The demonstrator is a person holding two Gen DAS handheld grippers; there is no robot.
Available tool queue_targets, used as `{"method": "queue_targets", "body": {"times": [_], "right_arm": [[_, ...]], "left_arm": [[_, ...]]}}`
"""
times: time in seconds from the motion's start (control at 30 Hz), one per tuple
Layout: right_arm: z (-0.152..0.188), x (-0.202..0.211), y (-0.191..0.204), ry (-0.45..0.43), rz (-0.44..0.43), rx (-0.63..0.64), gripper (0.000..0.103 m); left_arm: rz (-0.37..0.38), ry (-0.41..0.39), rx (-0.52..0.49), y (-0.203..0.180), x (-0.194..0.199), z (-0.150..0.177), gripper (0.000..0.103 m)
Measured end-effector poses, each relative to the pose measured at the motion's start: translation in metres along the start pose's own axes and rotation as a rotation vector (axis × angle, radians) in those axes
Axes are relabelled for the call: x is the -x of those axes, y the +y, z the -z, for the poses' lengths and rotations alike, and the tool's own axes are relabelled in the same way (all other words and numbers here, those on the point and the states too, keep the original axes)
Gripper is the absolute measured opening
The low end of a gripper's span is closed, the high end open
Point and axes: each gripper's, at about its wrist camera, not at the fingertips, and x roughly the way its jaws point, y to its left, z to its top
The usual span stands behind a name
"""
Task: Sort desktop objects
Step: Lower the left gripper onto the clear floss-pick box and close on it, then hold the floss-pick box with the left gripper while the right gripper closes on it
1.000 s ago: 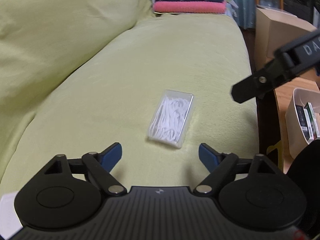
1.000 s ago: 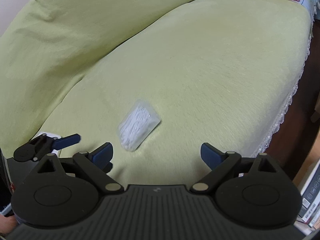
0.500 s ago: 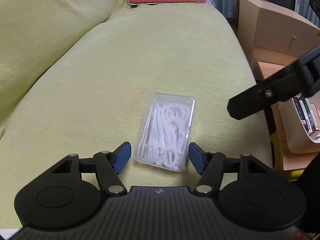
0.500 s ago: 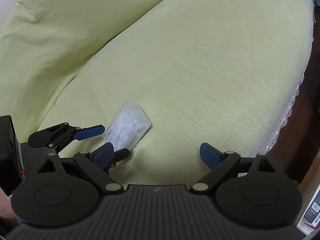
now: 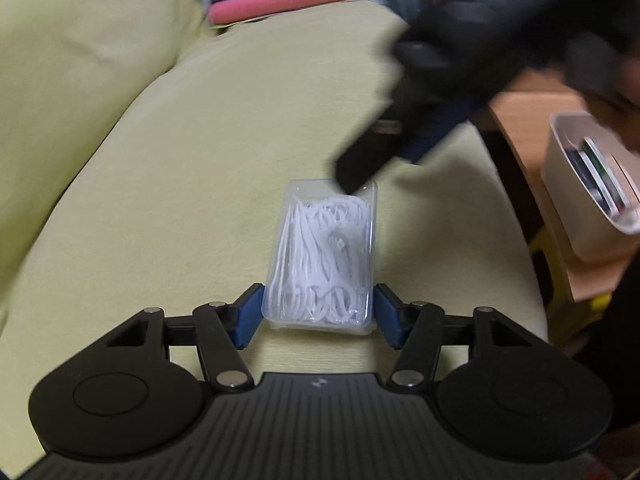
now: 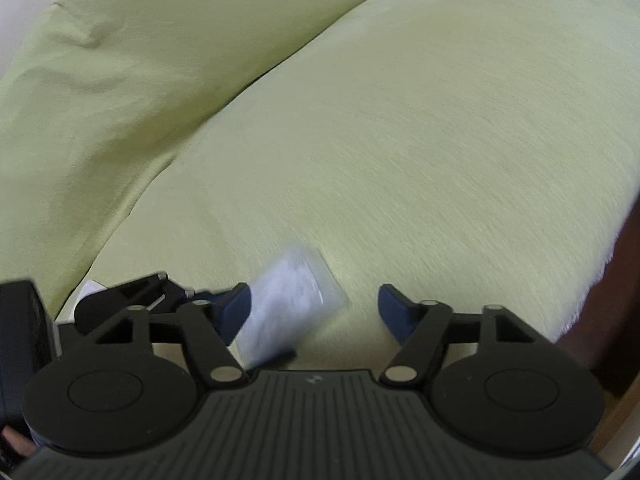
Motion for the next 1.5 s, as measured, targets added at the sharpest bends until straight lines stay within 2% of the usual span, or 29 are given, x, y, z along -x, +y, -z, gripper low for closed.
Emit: {"method": "queue_targets", "body": {"times": [0.13, 0.27, 0.43, 0.5, 0.6, 0.67, 0.8, 0.87, 1.0, 1.07, 1.17, 1.33, 1.5], "right_arm": [[-0.009, -0.019, -0.001, 0.064, 0.003, 0.070, 0.066], [-0.010, -0.026, -0.004, 0.100, 0.011, 0.095, 0.061], [-0.009, -0.024, -0.006, 0.139, -0.042, 0.071, 0.049], [-0.007, -0.025, -0.007, 0.156, -0.065, 0.064, 0.048], [-0.005, -0.023, -0.008, 0.157, -0.070, 0.055, 0.045], [-0.004, -0.021, -0.007, 0.153, -0.065, 0.065, 0.038], [-0.001, -0.013, 0.001, 0.128, -0.051, 0.118, 0.032], [0.001, -0.006, 0.006, 0.104, -0.041, 0.161, 0.026], [0.010, 0.008, 0.025, 0.067, -0.036, 0.311, 0.024], [0.011, 0.013, 0.030, 0.058, -0.052, 0.342, 0.024], [0.007, 0.018, 0.028, 0.064, -0.082, 0.322, 0.024], [0.000, 0.007, 0.004, 0.093, -0.141, 0.160, 0.025], [0.000, -0.003, -0.019, 0.108, -0.173, 0.022, 0.034]], "left_arm": [[0.023, -0.021, -0.072, -0.011, 0.002, 0.003, 0.061], [0.050, -0.032, -0.095, -0.014, 0.004, 0.006, 0.061], [0.044, -0.065, -0.134, -0.013, 0.003, 0.004, 0.061], [0.047, -0.068, -0.145, -0.015, 0.004, 0.003, 0.061], [0.054, -0.064, -0.145, -0.017, 0.005, 0.004, 0.061], [0.054, -0.050, -0.139, -0.017, 0.004, 0.005, 0.061], [0.050, -0.033, -0.133, -0.016, 0.003, 0.003, 0.061], [0.043, -0.020, -0.140, -0.017, 0.001, 0.003, 0.062], [0.034, -0.017, -0.145, -0.018, -0.001, 0.002, 0.062], [0.039, -0.012, -0.131, -0.017, -0.002, 0.002, 0.062], [0.059, -0.020, -0.104, -0.013, -0.001, 0.004, 0.061], [0.069, -0.043, -0.069, -0.008, 0.001, 0.009, 0.061], [0.070, -0.047, -0.069, -0.008, 0.000, 0.010, 0.061]]}}
